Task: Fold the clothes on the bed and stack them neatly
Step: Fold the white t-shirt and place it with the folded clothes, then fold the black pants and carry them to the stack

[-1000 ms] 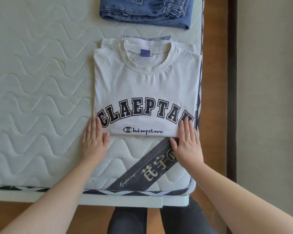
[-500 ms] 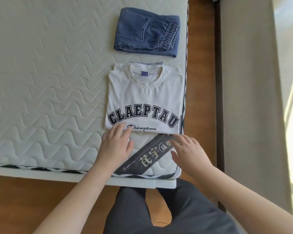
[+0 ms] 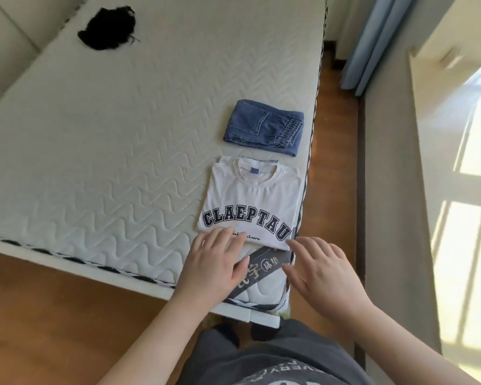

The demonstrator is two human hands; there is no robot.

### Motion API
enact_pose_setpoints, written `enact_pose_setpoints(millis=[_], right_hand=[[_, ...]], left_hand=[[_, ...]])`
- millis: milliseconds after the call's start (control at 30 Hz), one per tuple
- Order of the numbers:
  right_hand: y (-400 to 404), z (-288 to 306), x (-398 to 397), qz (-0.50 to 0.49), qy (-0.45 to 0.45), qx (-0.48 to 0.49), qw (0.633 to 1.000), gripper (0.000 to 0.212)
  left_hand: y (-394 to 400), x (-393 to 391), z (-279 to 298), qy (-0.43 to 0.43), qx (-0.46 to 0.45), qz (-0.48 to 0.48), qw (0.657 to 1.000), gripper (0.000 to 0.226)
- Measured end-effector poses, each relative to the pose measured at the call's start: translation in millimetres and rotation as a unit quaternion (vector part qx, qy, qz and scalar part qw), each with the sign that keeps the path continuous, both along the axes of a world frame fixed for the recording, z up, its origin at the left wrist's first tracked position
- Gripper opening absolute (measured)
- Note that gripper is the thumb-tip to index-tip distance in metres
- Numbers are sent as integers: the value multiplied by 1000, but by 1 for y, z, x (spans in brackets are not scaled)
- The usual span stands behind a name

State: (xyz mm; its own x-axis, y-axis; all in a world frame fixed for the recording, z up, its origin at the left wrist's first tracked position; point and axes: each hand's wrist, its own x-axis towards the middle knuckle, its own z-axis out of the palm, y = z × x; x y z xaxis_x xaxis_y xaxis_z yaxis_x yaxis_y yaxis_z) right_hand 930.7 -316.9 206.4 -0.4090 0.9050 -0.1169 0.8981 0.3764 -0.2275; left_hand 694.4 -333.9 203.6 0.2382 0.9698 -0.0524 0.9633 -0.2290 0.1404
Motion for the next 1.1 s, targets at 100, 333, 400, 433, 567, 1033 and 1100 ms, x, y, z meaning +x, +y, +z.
enact_pose_setpoints(millis=[100,333,400,433,567,1033,1100], right_hand=[[-12,19,-15,34,5,3,999,55],[-56,43,-73,117,62,53,990,47],[-78,46,-92,138,69,70,985,48],[-92,48,-102,149,71,80,983,48],[-153,56,-152,198,69,107,972,44],[-284,90,-317,432,76,106,892,49],[-288,91,-335,456,79,118,879,49]], left_hand=[[-31,-9,19,-3,26,27,999,46],[-117,-62,44,35,44,84,995,48],[-148,-78,47,37,51,113,992,47],[-166,-85,48,35,58,129,989,47],[-247,-117,53,28,68,178,981,50],[-461,-206,94,66,22,424,903,61],[-470,-212,98,64,29,460,885,61]])
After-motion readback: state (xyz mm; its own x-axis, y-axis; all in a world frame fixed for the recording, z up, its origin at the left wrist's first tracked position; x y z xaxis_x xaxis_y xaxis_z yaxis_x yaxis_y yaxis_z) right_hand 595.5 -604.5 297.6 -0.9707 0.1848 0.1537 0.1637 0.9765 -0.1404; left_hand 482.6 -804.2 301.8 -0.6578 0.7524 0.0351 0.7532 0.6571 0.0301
